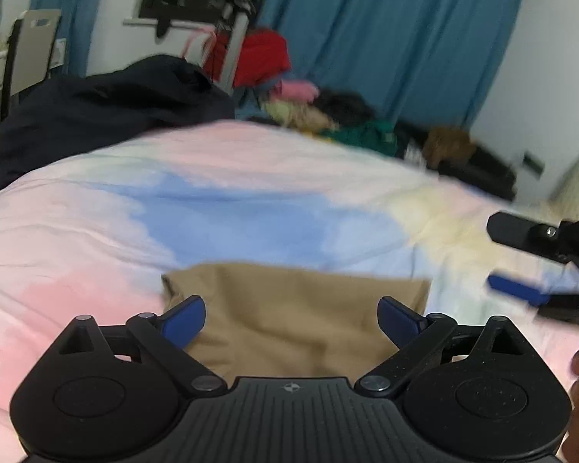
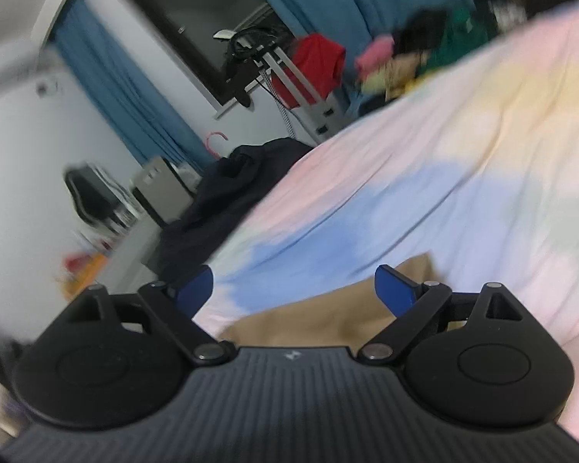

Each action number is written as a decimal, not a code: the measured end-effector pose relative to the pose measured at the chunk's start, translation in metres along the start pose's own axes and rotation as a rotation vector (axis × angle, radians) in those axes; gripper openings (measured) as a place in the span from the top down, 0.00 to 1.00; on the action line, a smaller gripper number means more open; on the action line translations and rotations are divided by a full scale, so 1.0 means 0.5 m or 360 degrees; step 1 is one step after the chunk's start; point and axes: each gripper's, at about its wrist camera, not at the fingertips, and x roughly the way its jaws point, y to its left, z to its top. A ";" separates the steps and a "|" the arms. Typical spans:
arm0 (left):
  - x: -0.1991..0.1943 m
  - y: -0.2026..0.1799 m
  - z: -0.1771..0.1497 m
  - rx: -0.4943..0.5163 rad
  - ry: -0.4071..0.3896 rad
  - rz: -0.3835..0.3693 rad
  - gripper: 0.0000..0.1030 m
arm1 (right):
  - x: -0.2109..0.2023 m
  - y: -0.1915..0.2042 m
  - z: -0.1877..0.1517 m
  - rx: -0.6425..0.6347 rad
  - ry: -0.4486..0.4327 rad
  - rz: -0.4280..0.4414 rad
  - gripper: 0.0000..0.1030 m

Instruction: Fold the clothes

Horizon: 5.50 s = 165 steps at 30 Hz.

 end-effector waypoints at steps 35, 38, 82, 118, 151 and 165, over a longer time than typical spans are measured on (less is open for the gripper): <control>-0.003 -0.022 -0.109 0.0114 0.0060 0.0245 0.06 | 0.017 0.031 -0.129 -0.0424 0.0248 -0.0390 0.66; 0.027 -0.020 -0.128 0.0131 0.0137 0.0282 0.05 | 0.024 0.013 -0.155 -0.0413 0.0303 -0.0436 0.68; 0.009 0.158 -0.200 -0.1137 0.0150 -0.0272 0.45 | 0.061 -0.017 -0.179 -0.0248 0.0355 -0.0459 0.69; 0.040 0.160 -0.174 -0.1330 -0.0063 -0.0542 0.75 | 0.062 -0.104 -0.280 0.1528 0.0520 0.0578 0.00; -0.013 0.151 -0.178 -0.1421 0.0130 -0.0694 0.76 | -0.137 -0.099 -0.170 0.0966 0.0147 -0.0052 0.75; 0.074 -0.161 0.049 -0.1045 0.0676 -0.0616 0.74 | -0.333 -0.225 -0.003 0.1148 -0.0019 -0.0231 0.74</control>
